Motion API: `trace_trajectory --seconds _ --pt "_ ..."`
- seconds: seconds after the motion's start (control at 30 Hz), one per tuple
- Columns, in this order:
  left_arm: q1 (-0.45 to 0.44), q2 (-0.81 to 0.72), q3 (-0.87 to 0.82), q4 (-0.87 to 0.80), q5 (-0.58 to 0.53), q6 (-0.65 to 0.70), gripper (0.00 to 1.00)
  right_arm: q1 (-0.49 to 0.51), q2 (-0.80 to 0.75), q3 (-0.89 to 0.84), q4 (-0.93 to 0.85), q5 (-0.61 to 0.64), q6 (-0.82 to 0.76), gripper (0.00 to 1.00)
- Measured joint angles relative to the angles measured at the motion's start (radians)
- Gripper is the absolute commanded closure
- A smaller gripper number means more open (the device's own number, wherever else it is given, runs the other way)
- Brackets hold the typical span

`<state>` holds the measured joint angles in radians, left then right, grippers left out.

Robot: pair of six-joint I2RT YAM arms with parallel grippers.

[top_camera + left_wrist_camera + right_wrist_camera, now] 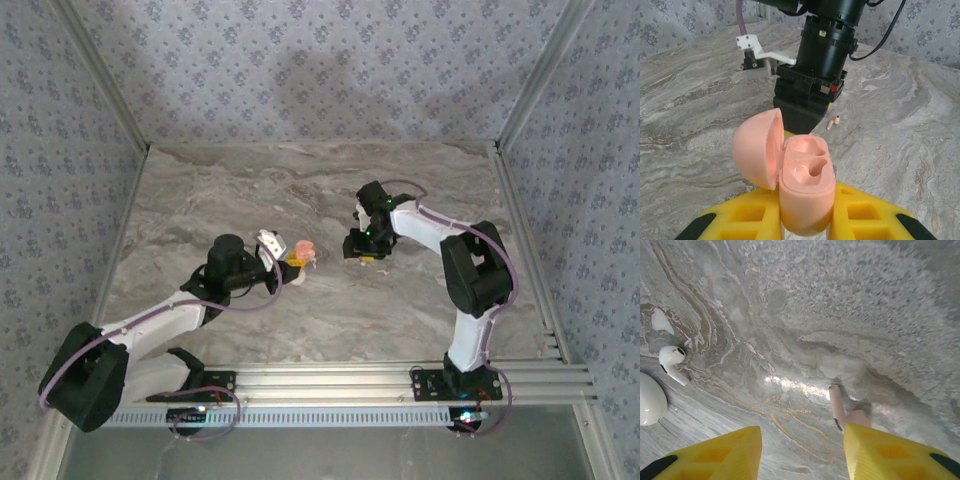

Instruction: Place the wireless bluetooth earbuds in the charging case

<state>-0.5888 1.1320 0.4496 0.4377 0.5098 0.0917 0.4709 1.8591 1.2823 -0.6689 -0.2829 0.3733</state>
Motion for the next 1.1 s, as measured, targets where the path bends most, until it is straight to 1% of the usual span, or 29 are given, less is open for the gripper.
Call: trace_trajectory --seconds 0.3,0.53,0.73,0.83,1.1 --pt "0.0 0.0 0.0 0.0 -0.002 0.0 0.78 0.0 -0.011 0.083 -0.1 0.06 -0.072 0.5" --pt "0.0 0.001 0.0 -0.001 -0.002 0.0 0.78 0.0 0.095 0.19 -0.118 0.058 -0.119 0.5" --pt "0.007 0.001 0.0 -0.014 -0.002 0.001 0.78 0.003 0.183 0.232 -0.141 0.052 -0.143 0.52" --pt "0.011 0.003 0.0 -0.016 -0.002 0.001 0.78 0.008 0.199 0.235 -0.15 0.034 -0.153 0.56" --pt "0.024 0.019 0.0 -0.018 -0.002 0.001 0.78 0.03 0.23 0.246 -0.189 0.007 -0.165 0.57"
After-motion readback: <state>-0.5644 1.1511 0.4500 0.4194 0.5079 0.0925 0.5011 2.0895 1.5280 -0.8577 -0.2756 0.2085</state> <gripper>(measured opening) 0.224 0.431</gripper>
